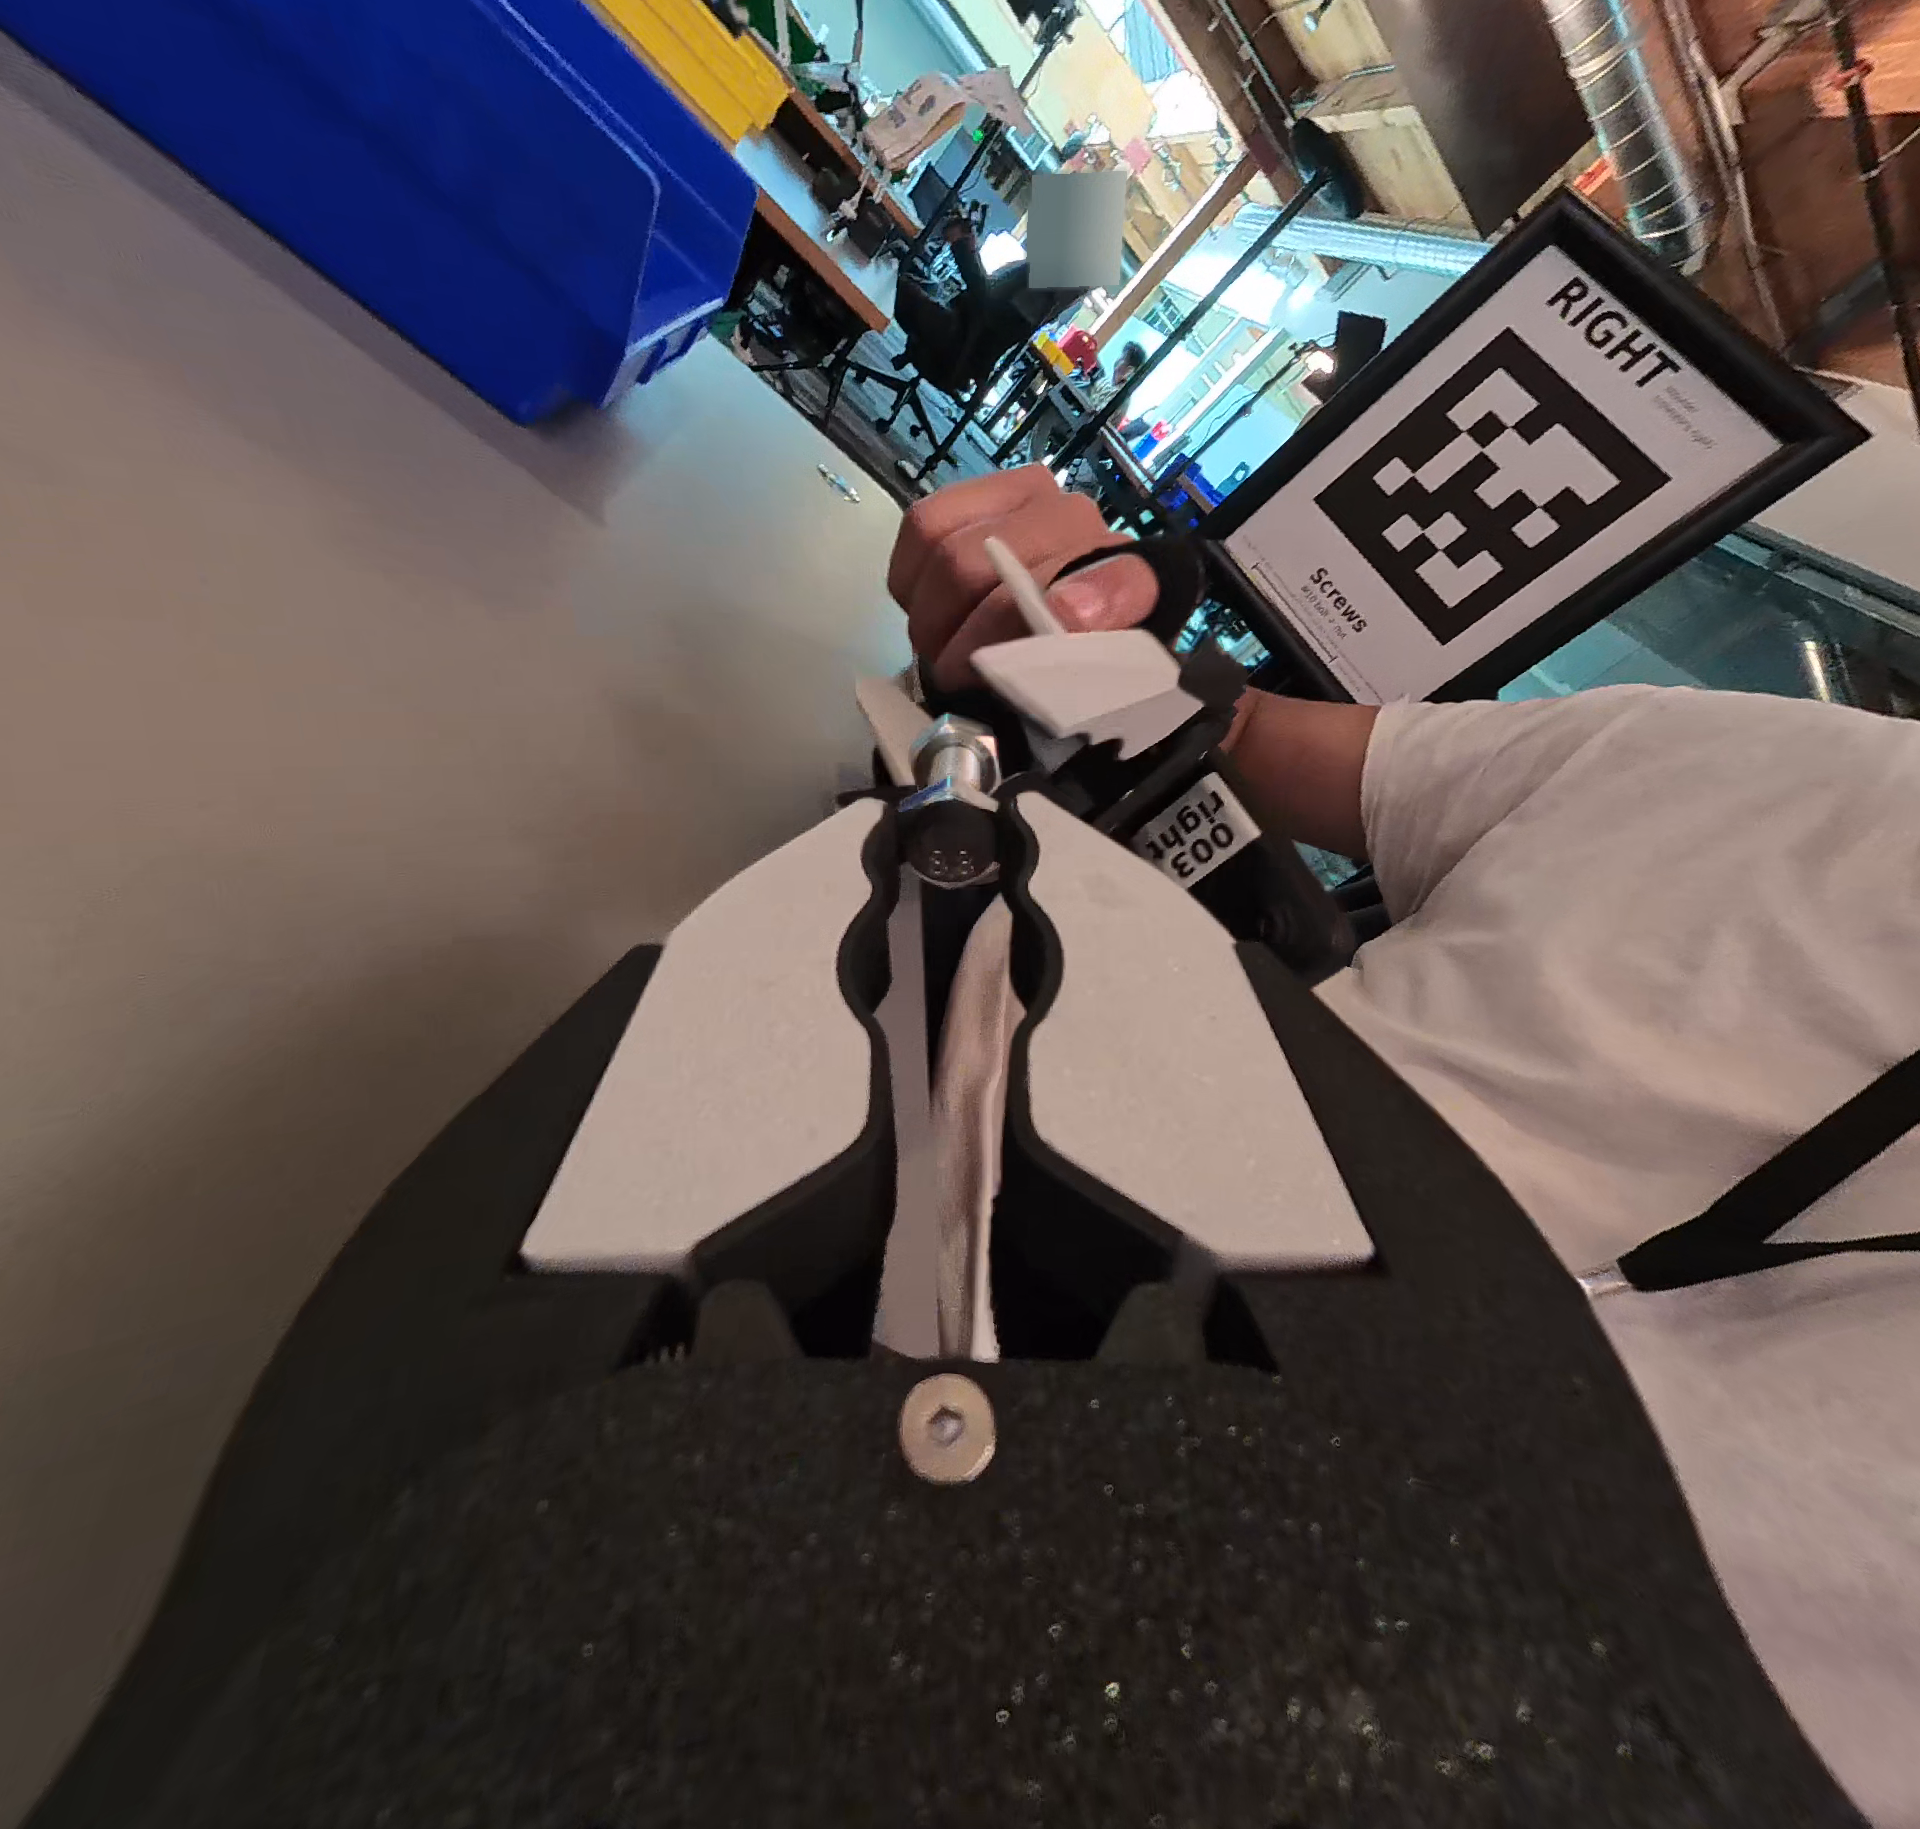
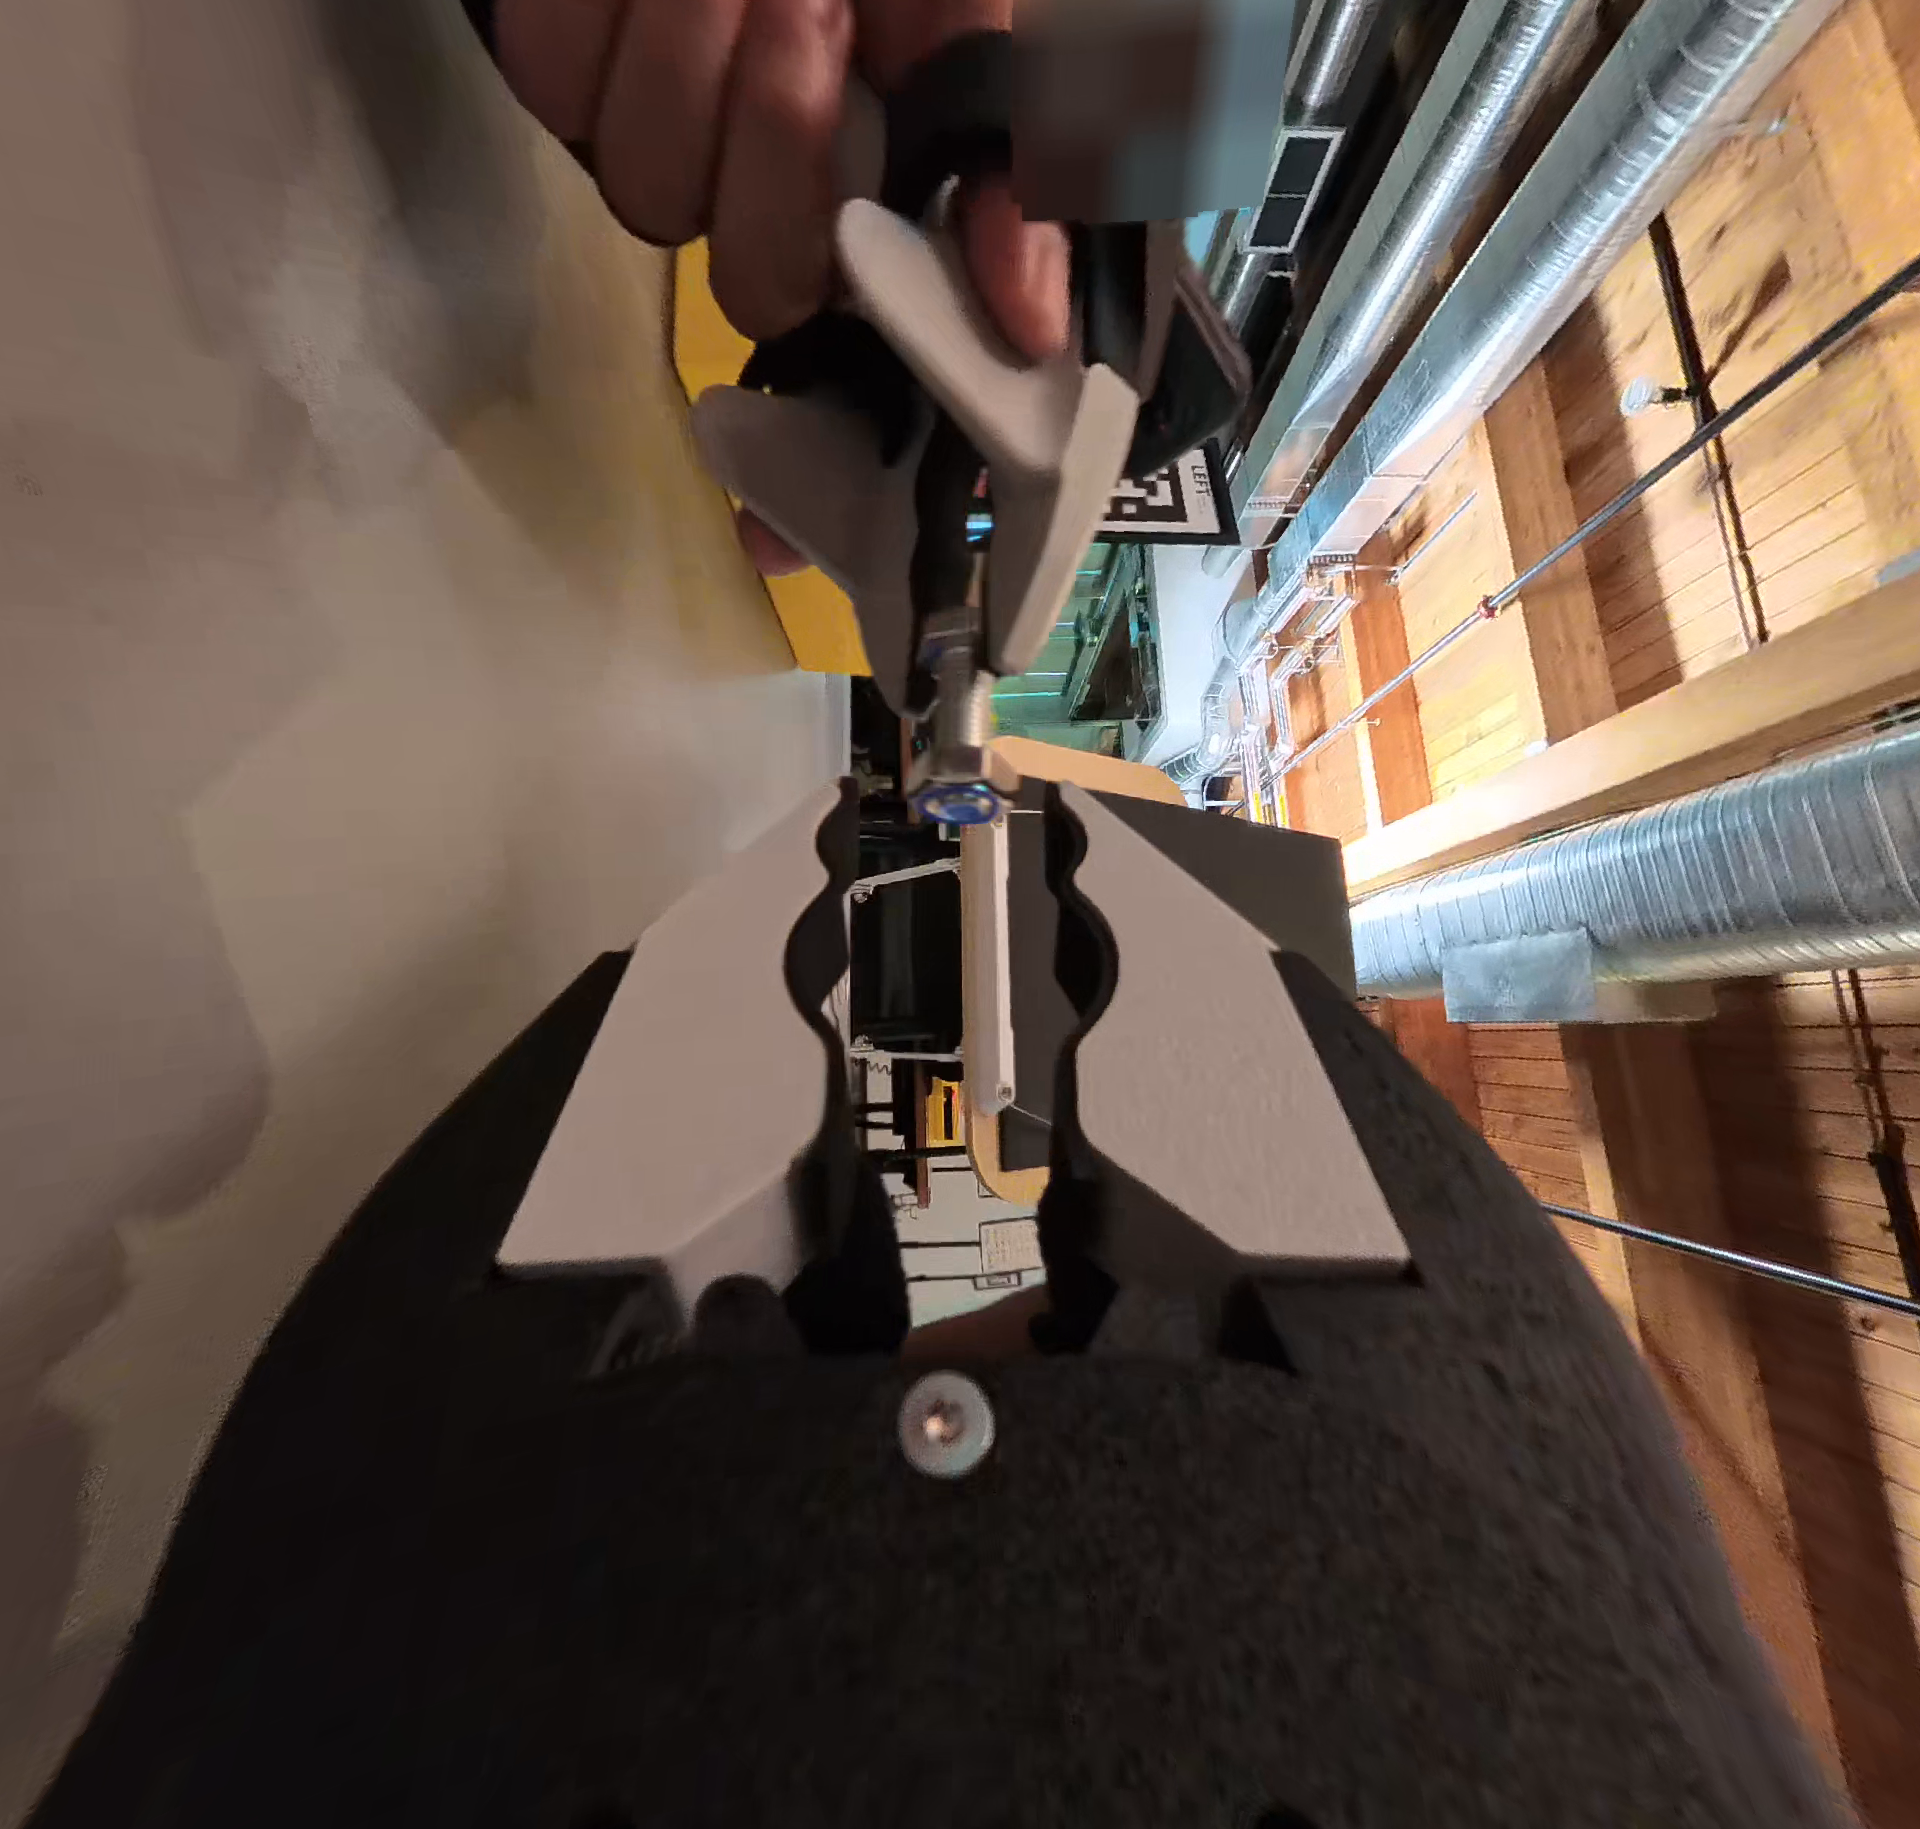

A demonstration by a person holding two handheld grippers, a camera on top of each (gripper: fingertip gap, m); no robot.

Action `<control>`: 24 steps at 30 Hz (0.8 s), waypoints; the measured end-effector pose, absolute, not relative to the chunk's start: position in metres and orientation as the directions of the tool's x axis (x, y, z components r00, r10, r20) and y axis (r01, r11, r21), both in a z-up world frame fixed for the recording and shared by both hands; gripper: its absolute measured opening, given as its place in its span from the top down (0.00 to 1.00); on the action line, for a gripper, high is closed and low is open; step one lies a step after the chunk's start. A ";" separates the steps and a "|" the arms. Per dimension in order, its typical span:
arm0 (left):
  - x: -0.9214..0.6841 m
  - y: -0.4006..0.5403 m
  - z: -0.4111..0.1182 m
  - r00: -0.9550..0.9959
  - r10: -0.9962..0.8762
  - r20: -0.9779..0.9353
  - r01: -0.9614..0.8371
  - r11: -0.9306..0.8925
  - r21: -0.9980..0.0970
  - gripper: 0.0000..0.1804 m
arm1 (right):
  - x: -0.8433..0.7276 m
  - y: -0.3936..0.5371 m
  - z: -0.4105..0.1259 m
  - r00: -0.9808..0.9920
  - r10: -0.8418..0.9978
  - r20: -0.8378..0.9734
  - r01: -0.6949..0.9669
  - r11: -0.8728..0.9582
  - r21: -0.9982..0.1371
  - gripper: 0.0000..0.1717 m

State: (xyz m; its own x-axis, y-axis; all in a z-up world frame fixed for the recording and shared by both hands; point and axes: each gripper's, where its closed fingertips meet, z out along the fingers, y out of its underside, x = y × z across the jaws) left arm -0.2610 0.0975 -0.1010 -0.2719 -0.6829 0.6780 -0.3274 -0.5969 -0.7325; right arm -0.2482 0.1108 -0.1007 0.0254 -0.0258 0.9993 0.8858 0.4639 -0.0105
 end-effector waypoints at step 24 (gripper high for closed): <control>-0.262 0.092 -0.087 -0.300 -0.825 0.478 -0.238 -0.421 -0.875 0.90 | -0.266 0.087 -0.094 0.109 0.580 -0.807 -0.146 -0.794 -0.590 0.89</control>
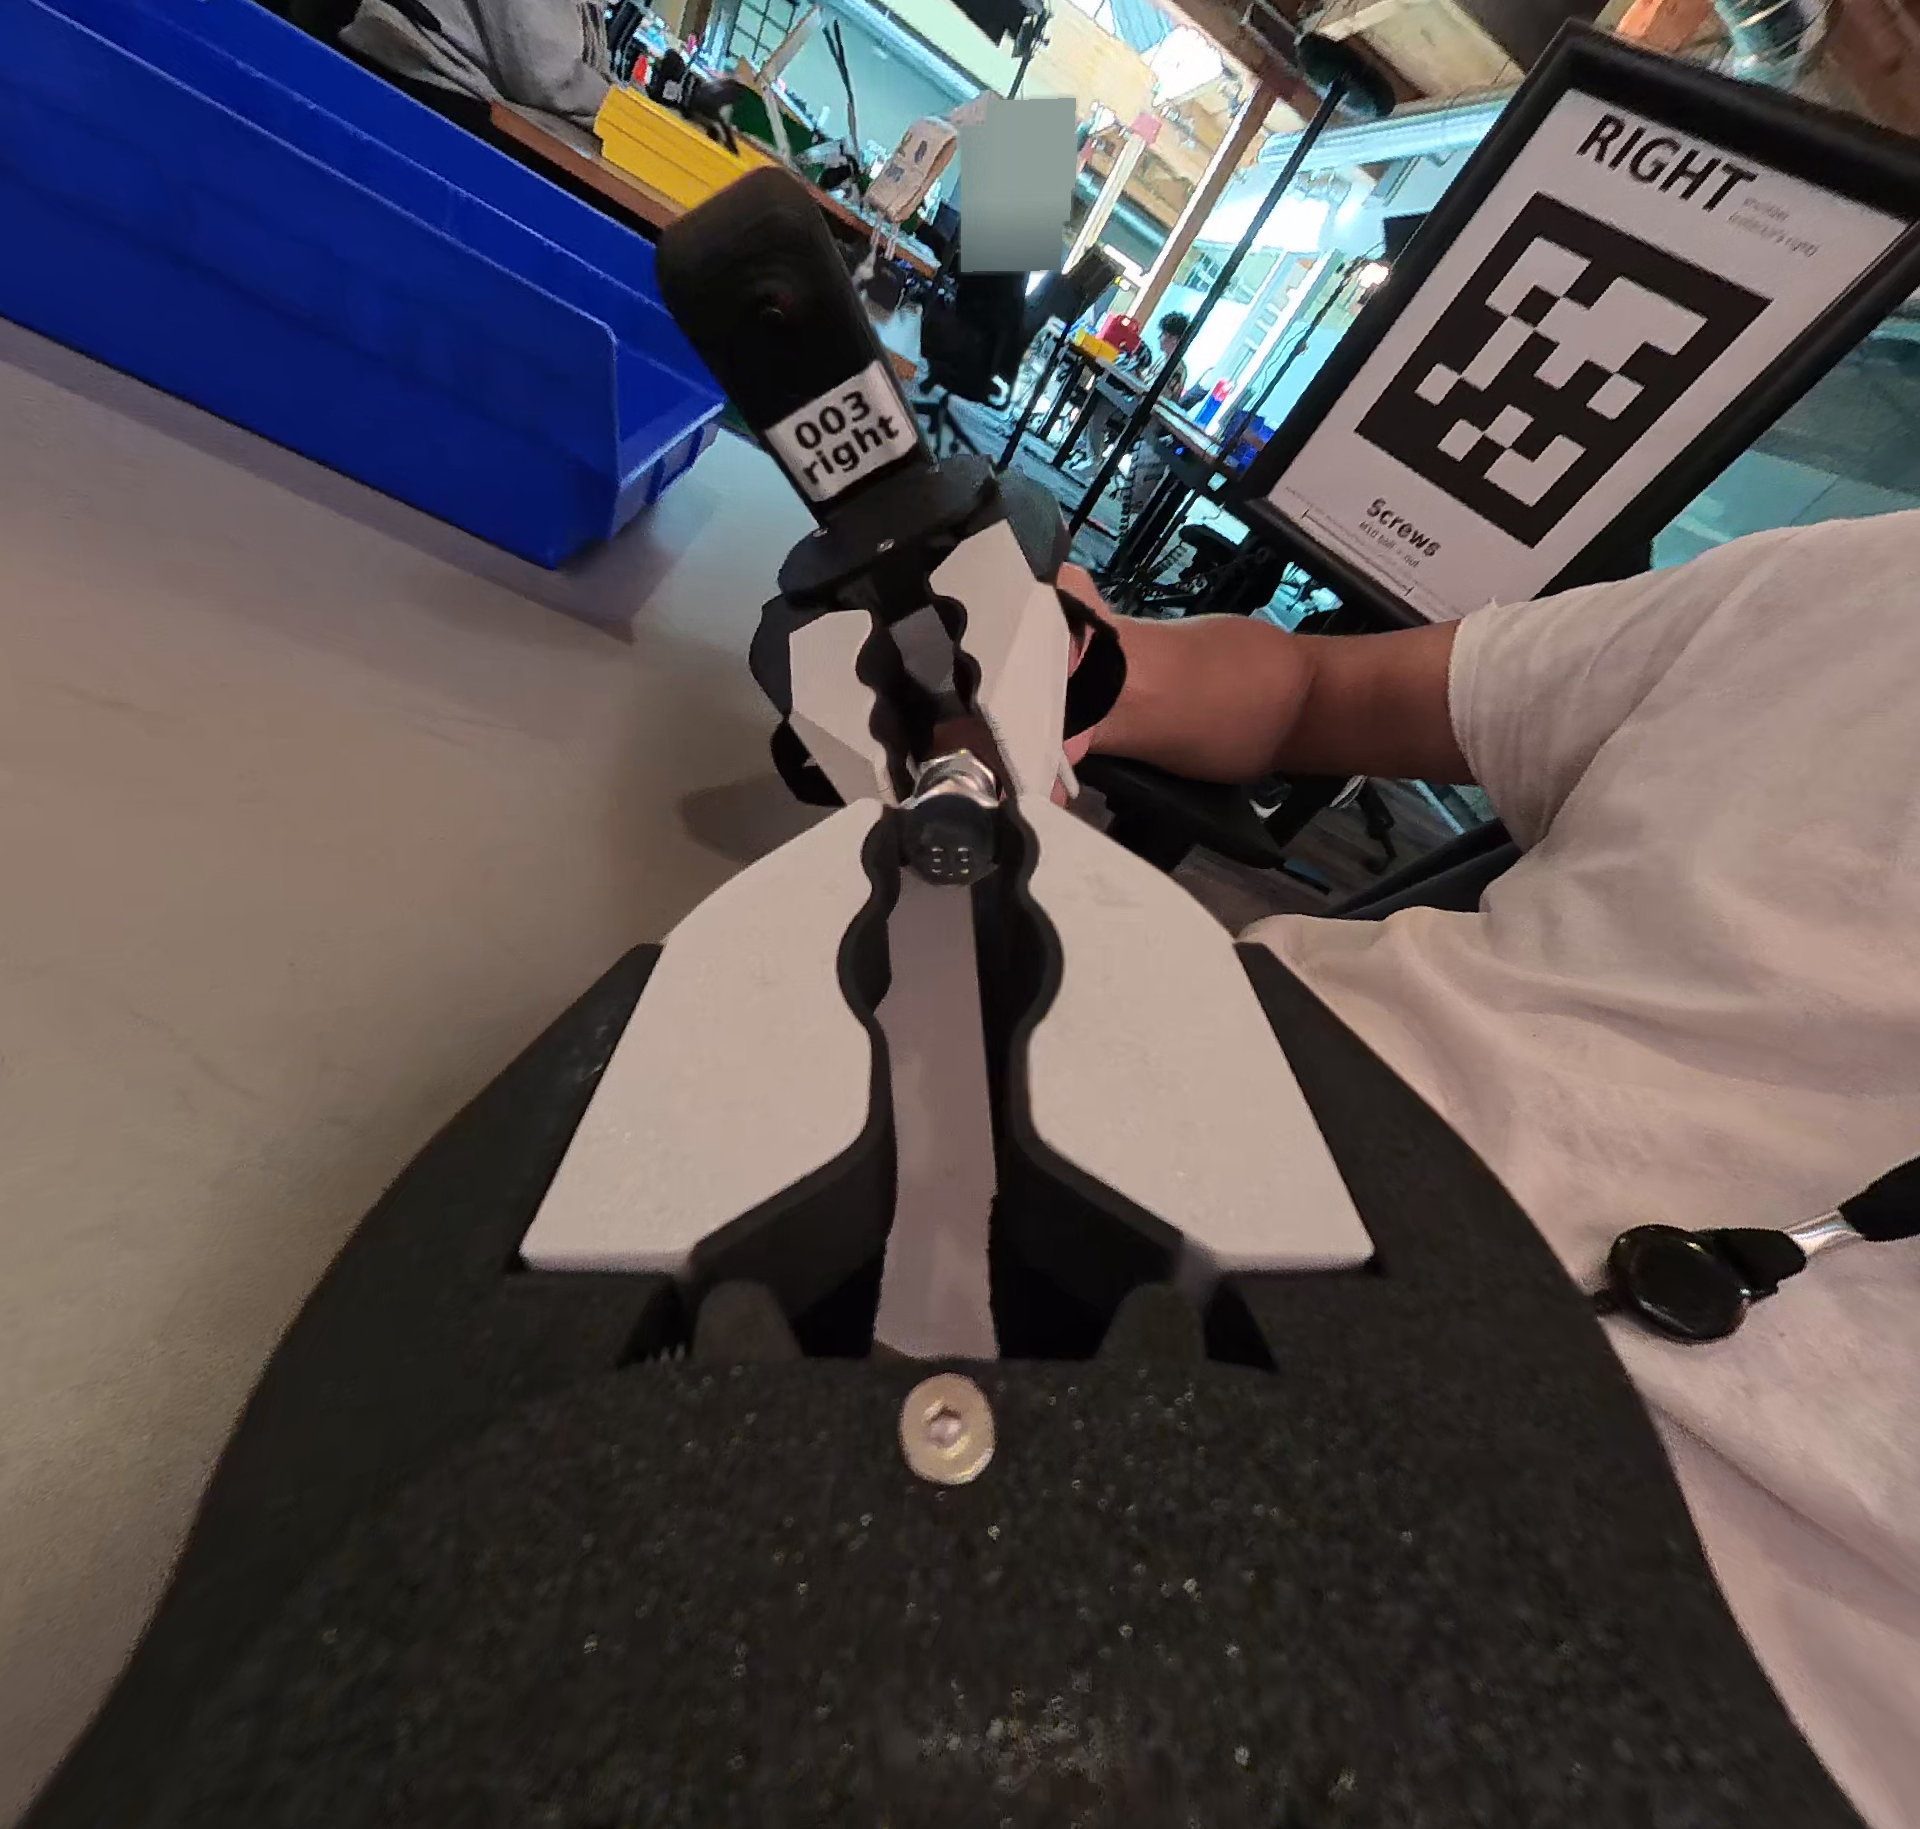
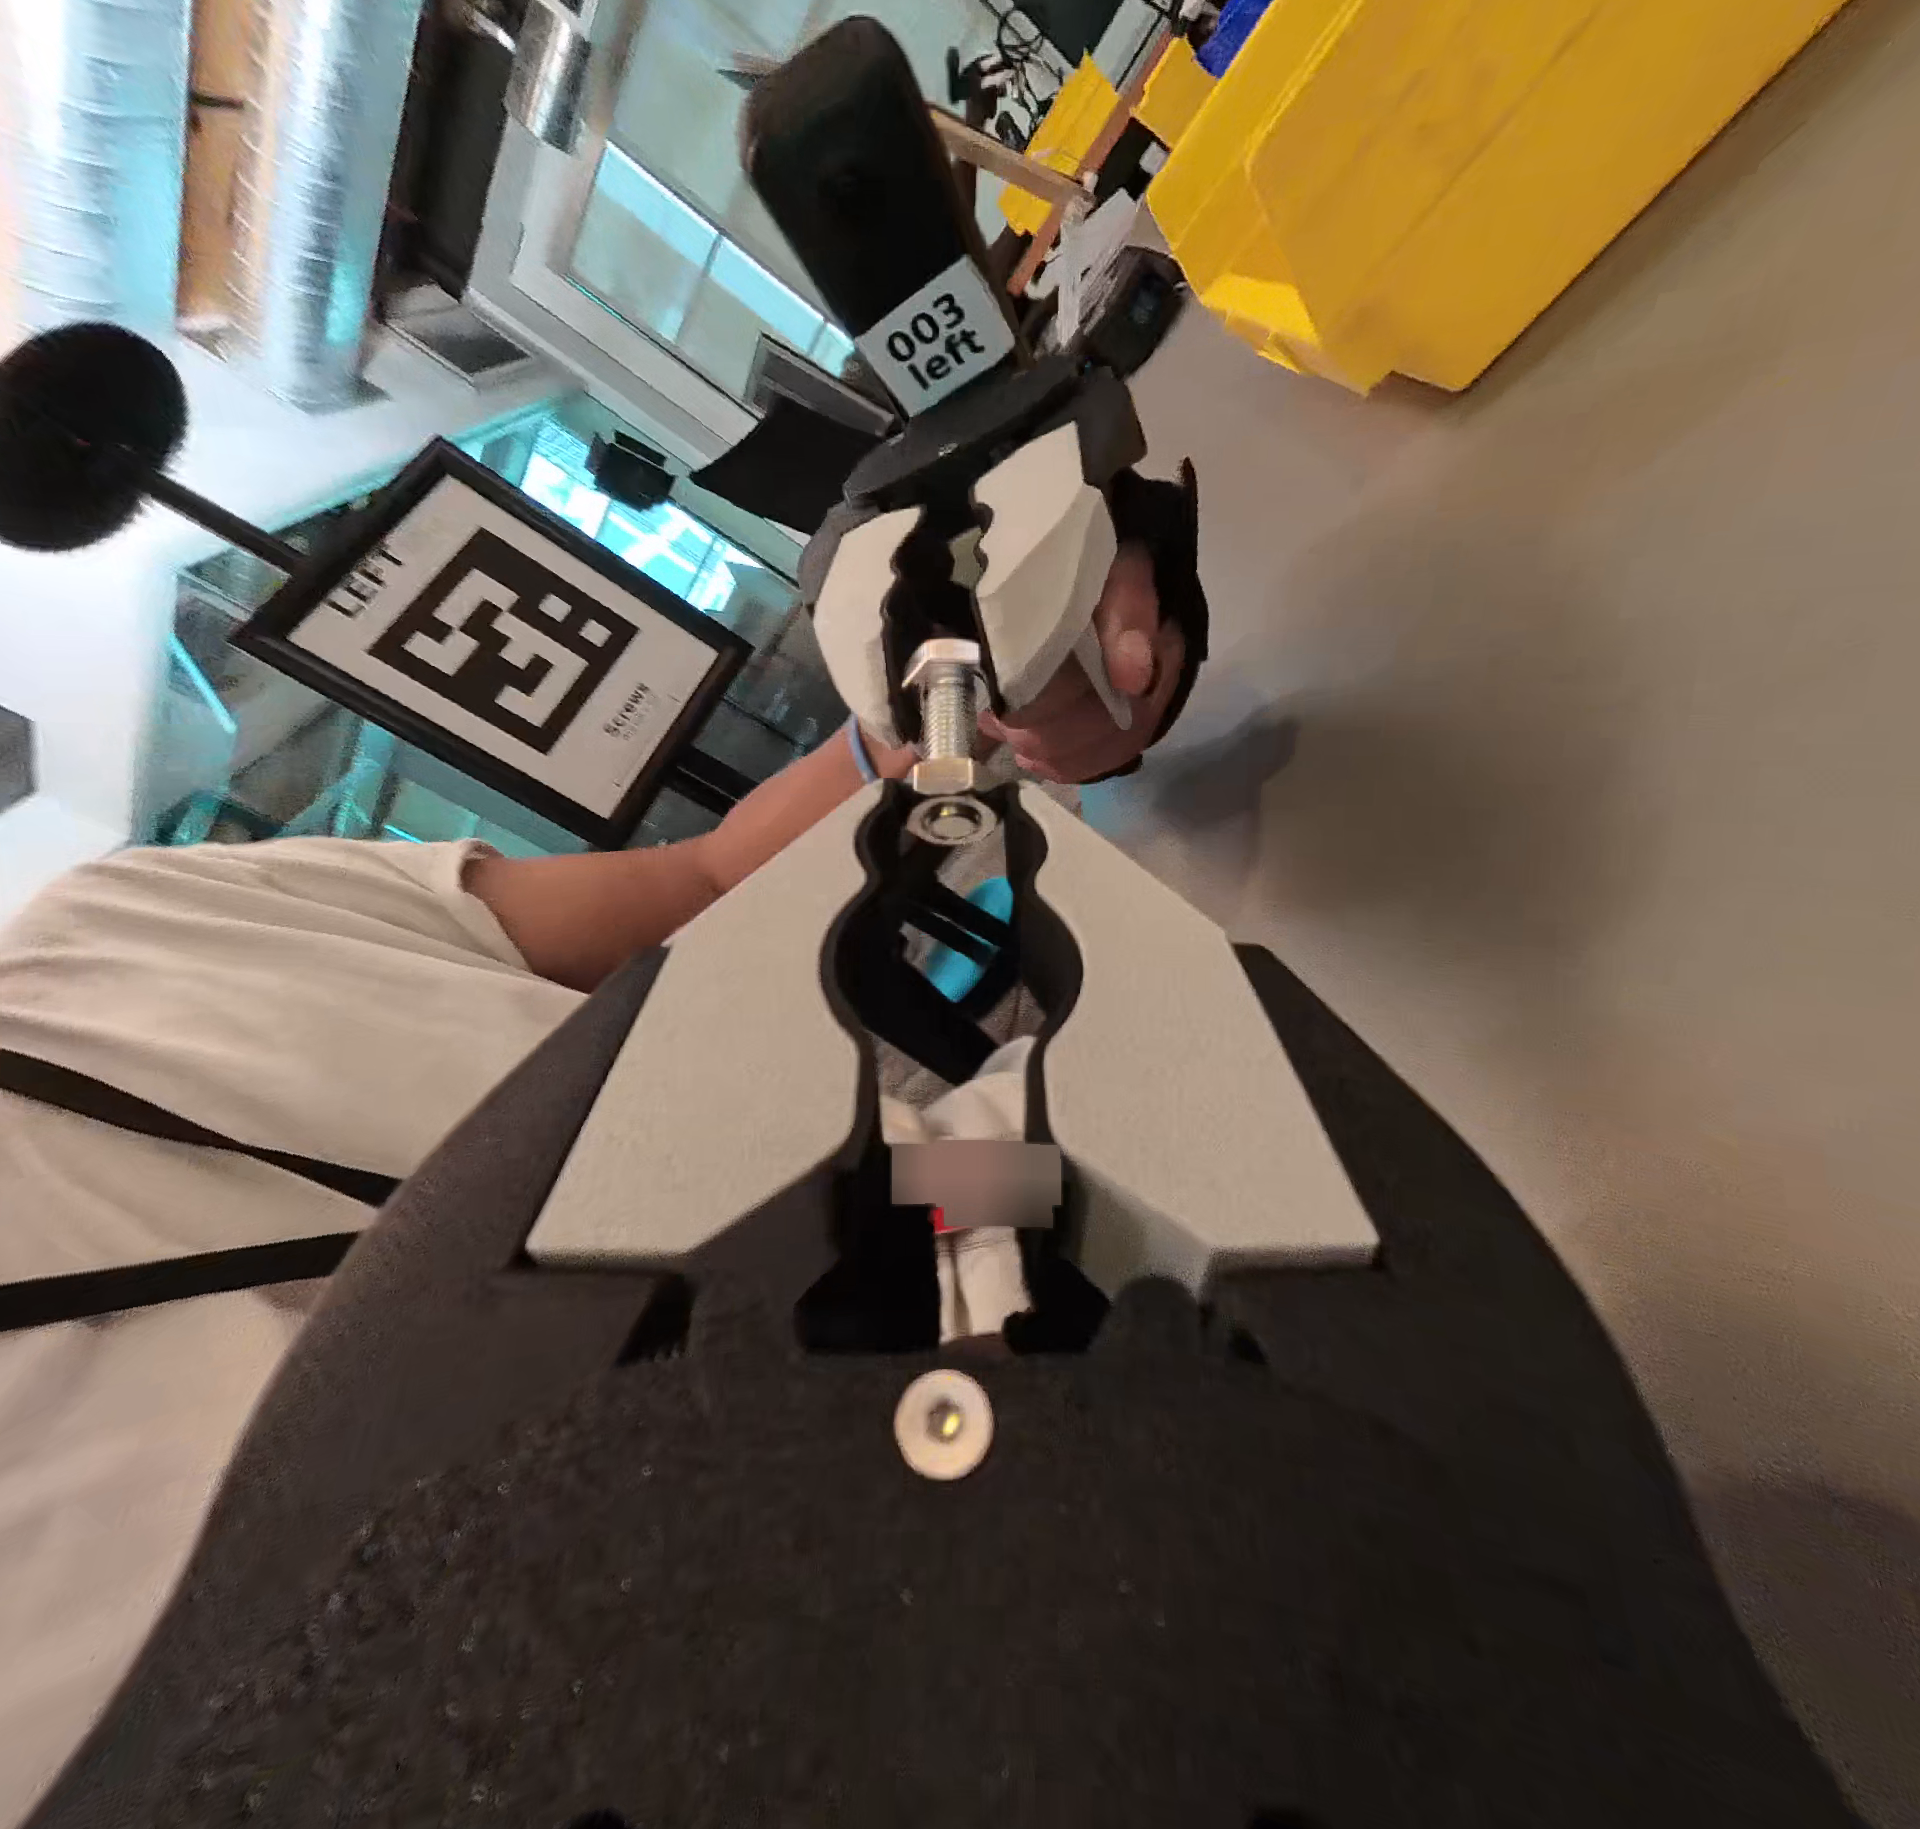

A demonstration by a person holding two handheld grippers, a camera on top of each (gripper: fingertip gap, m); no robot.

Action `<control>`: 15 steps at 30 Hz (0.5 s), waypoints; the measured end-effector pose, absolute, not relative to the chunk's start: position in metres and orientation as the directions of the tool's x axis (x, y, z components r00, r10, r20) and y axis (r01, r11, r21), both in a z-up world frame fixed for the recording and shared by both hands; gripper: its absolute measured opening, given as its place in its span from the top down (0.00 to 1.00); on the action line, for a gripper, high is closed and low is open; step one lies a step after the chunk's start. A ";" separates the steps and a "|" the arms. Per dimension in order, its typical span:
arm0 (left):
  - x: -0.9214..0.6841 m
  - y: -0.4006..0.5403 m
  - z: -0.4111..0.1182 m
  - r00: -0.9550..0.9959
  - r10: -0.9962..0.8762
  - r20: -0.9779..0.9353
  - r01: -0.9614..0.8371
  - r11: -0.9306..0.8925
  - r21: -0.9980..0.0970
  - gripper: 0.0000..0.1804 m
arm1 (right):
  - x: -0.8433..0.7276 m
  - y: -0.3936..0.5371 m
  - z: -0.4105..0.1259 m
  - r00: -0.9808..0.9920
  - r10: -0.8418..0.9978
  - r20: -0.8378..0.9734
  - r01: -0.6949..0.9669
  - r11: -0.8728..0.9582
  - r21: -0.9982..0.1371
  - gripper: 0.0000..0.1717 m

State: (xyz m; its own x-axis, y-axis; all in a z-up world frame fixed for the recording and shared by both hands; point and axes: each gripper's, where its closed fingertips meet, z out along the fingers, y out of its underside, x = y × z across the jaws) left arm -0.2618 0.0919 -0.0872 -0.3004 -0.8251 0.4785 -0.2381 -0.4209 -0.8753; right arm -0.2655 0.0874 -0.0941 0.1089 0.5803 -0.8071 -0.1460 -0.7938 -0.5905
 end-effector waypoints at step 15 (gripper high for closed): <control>-0.261 0.115 -0.085 -0.261 -0.619 0.741 -0.197 -0.718 -0.668 0.91 | -0.238 0.107 -0.102 0.246 0.205 0.947 0.864 0.397 -0.310 0.77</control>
